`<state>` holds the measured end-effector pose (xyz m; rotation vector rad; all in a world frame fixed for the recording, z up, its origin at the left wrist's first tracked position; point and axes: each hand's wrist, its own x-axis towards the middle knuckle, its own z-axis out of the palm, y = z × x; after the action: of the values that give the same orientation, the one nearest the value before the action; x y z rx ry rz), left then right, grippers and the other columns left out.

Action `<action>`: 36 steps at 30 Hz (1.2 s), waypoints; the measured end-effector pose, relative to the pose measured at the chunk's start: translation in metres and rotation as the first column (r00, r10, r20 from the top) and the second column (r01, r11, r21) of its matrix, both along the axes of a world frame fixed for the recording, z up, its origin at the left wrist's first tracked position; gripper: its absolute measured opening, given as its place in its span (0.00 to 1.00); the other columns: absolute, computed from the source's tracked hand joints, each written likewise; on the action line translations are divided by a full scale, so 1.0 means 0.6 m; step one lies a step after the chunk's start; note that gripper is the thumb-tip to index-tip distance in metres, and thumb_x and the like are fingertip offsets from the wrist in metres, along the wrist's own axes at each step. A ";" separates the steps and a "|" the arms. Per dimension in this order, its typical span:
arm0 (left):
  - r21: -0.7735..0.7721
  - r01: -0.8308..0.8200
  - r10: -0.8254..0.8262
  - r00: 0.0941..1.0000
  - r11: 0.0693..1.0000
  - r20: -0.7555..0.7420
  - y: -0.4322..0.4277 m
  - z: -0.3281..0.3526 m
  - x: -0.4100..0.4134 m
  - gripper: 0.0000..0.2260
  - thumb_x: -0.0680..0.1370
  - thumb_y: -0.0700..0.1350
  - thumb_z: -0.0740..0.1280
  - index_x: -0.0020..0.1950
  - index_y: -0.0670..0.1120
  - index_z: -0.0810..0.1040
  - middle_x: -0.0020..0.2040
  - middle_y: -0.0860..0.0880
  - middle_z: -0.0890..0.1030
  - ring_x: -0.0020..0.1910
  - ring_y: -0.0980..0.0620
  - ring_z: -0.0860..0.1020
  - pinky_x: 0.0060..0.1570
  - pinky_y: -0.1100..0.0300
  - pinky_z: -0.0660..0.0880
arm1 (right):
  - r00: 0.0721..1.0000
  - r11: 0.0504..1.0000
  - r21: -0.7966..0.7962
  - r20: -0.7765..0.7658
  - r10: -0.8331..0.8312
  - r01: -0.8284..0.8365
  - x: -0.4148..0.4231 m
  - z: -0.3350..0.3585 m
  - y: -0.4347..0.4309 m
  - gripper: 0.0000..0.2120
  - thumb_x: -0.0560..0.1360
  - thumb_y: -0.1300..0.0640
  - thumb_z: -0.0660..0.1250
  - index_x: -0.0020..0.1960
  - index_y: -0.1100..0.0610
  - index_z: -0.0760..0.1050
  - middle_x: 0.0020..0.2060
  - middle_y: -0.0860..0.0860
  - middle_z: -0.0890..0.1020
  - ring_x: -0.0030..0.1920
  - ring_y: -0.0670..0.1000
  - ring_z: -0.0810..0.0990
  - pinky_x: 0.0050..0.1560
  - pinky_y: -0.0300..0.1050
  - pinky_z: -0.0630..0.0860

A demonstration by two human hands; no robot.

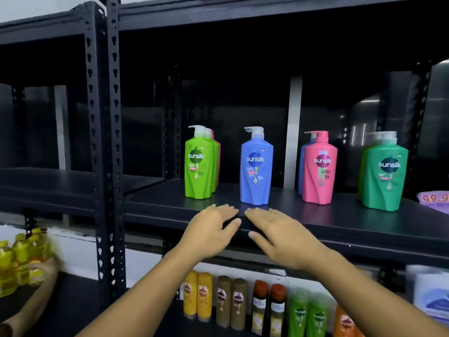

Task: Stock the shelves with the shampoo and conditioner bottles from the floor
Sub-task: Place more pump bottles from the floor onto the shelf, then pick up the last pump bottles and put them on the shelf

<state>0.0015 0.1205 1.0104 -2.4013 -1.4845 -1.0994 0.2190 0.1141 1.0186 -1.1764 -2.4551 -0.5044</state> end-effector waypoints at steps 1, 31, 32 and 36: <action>0.007 0.056 -0.057 0.997 0.998 0.057 -0.011 -0.008 0.004 0.19 0.84 0.53 0.63 0.74 0.50 0.76 0.73 0.54 0.74 0.76 0.61 0.65 0.78 0.62 0.55 | 1.000 1.000 0.005 -0.016 0.023 -0.023 0.007 -0.006 -0.013 0.26 0.85 0.45 0.53 0.81 0.51 0.58 0.79 0.46 0.64 0.78 0.47 0.61 0.79 0.45 0.54; -0.957 0.075 -0.417 0.908 0.279 -0.050 -0.338 -0.734 0.142 0.21 0.82 0.55 0.64 0.71 0.45 0.74 0.69 0.44 0.77 0.66 0.45 0.75 0.64 0.51 0.72 | 0.832 0.258 -0.917 0.122 -0.541 0.303 0.127 -0.756 -0.462 0.27 0.83 0.39 0.52 0.80 0.47 0.60 0.75 0.49 0.70 0.74 0.56 0.68 0.72 0.55 0.66; -0.961 0.056 -0.426 0.902 0.270 -0.067 -0.341 -0.744 0.141 0.22 0.83 0.55 0.64 0.73 0.45 0.73 0.70 0.44 0.76 0.67 0.45 0.74 0.65 0.52 0.72 | 0.820 0.224 -0.920 0.153 -0.551 0.322 0.127 -0.767 -0.469 0.27 0.83 0.39 0.52 0.79 0.47 0.61 0.75 0.50 0.71 0.73 0.56 0.69 0.71 0.56 0.67; -0.967 -0.028 -0.470 0.870 0.254 -0.149 -0.349 -0.767 0.126 0.28 0.83 0.58 0.62 0.81 0.48 0.63 0.78 0.46 0.68 0.74 0.45 0.69 0.68 0.55 0.70 | 0.787 0.104 -0.932 0.228 -0.574 0.346 0.133 -0.800 -0.493 0.27 0.83 0.38 0.51 0.79 0.47 0.62 0.76 0.49 0.69 0.74 0.55 0.68 0.73 0.56 0.65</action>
<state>0.0772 -0.0886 0.5501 -3.3128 -1.9535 0.7248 0.2985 -0.1816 0.5385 -2.3448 -1.9911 1.2153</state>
